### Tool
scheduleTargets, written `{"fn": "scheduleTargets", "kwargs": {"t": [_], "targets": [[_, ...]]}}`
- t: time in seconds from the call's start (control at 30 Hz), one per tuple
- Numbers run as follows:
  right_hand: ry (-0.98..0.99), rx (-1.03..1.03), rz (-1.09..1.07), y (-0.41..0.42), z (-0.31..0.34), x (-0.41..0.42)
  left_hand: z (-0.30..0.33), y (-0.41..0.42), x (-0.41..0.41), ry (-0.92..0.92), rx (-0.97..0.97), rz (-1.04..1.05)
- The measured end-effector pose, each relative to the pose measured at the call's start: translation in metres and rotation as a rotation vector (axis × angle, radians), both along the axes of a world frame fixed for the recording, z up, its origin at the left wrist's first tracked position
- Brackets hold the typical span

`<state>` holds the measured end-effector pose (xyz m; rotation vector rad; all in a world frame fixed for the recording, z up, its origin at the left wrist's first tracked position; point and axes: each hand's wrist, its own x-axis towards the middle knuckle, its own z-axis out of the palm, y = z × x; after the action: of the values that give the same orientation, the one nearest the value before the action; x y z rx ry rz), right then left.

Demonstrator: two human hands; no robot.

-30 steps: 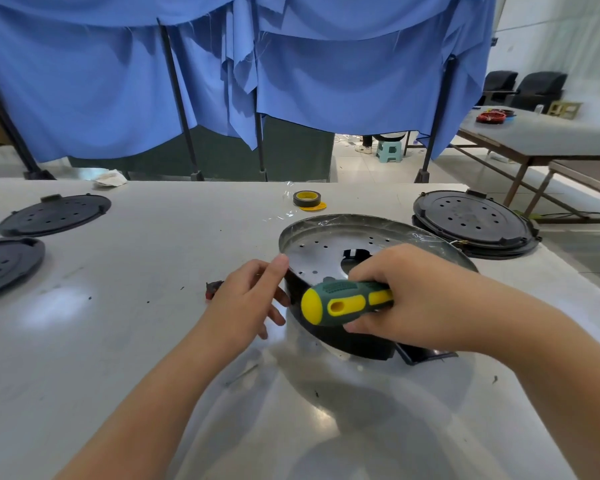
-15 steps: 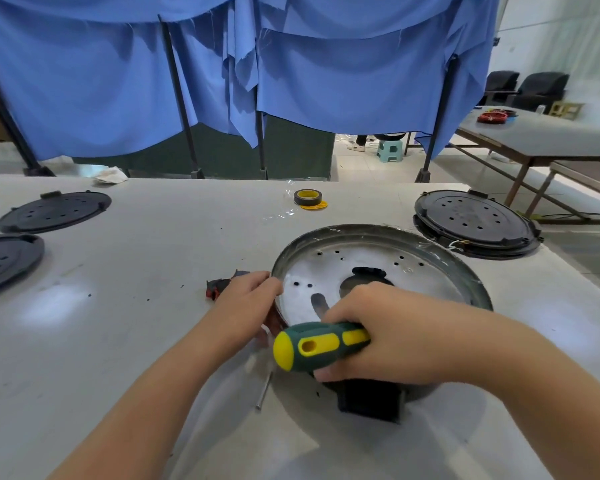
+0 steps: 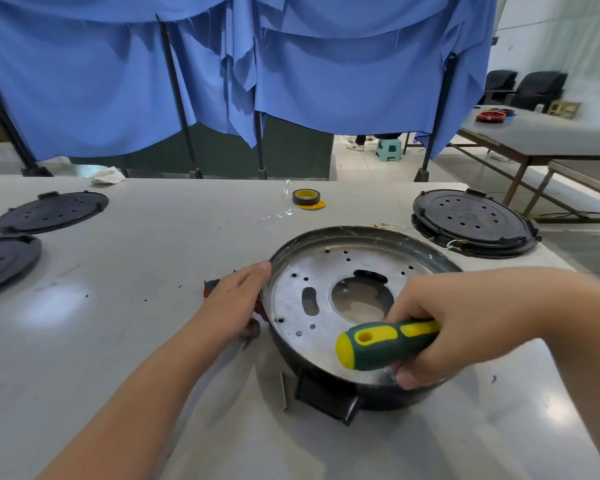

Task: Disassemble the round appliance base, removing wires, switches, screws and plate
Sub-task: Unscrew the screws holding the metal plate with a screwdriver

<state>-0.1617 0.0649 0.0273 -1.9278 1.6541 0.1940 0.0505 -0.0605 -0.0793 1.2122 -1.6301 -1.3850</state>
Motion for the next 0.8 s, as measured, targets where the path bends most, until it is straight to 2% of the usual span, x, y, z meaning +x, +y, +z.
{"fn": "scheduleTargets", "kwargs": {"t": [0.13,0.27,0.3,0.37,0.43,0.5,0.67,0.8], "targets": [[0.029,-0.017,0.004,0.000,-0.002,0.005,-0.001,-0.001,-0.002,0.067,0.051,-0.027],[0.011,-0.024,-0.016,0.002,-0.001,0.009,0.004,-0.001,-0.007,0.029,0.104,-0.009],[0.016,-0.037,-0.013,0.002,-0.001,0.010,0.006,0.000,-0.005,-0.024,0.090,0.003],[0.013,-0.043,-0.017,0.002,0.000,0.010,0.009,0.002,0.003,-0.249,-0.042,-0.045],[0.006,-0.035,-0.020,0.003,0.001,0.011,0.012,0.010,0.011,-0.490,-0.186,-0.244],[0.002,-0.029,-0.020,0.003,0.002,0.011,0.016,0.018,0.013,-0.634,-0.266,-0.451],[-0.009,-0.022,-0.016,0.004,0.002,0.012,0.022,0.025,0.012,-0.690,-0.208,-0.678],[-0.007,-0.021,-0.014,0.003,0.003,0.013,0.015,0.023,0.011,-0.683,-0.203,-0.676]]}}
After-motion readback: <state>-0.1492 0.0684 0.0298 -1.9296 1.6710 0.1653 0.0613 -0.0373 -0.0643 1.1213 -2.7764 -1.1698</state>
